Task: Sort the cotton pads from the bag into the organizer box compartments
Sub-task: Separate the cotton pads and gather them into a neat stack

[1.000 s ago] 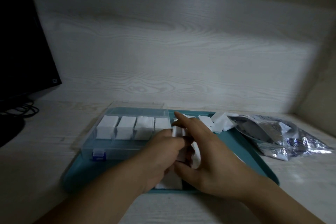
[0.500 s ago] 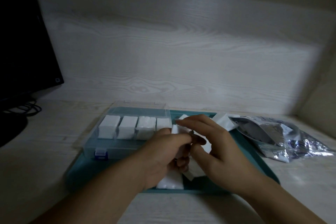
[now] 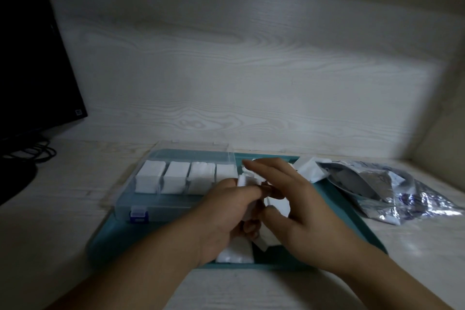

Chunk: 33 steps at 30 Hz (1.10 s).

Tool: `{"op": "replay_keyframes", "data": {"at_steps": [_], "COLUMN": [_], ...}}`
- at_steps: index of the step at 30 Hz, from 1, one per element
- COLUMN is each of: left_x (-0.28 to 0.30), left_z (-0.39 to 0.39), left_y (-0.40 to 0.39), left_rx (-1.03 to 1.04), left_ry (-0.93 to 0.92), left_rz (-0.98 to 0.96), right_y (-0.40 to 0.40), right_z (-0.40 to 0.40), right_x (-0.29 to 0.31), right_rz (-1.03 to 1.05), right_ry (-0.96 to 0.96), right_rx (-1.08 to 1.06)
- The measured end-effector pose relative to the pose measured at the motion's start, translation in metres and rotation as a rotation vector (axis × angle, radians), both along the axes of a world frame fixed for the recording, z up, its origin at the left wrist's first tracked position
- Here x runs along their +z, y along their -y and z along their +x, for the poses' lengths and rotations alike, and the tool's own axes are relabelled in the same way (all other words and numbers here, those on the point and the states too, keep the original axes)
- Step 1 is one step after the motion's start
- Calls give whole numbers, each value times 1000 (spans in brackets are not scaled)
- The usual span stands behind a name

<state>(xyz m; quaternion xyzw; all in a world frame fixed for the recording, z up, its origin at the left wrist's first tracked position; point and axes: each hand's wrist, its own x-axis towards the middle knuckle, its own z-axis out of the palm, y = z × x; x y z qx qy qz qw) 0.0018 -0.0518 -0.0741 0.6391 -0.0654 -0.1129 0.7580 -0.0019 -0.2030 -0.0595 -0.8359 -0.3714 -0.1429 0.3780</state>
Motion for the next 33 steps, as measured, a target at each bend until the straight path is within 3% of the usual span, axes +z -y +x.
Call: {"op": "replay_keyframes", "data": {"at_steps": [4, 11, 15, 19, 23, 27, 33], "left_x": [6, 8, 14, 14, 14, 5, -2], "left_z": [-3, -6, -10, 0, 17, 25, 30], "left_y": [1, 5, -1, -21, -54, -69, -70], "left_rx": [-2, 9, 59, 468, 727, 561, 412], "left_ry": [-23, 45, 276, 639, 764, 674, 616], "left_rz": [-14, 211, 338, 563, 911, 1223, 1284], "right_y": [-3, -6, -14, -27, -51, -66, -66], "right_z": [3, 7, 13, 55, 99, 115, 114], "right_x": [6, 7, 24, 48, 49, 42, 33], "right_rz": [301, 410, 468, 577, 334, 94, 49], "right_ry": [-257, -404, -365, -435, -564, -592, -612], "right_rx": [-47, -155, -194, -319, -370, -424, -460]}}
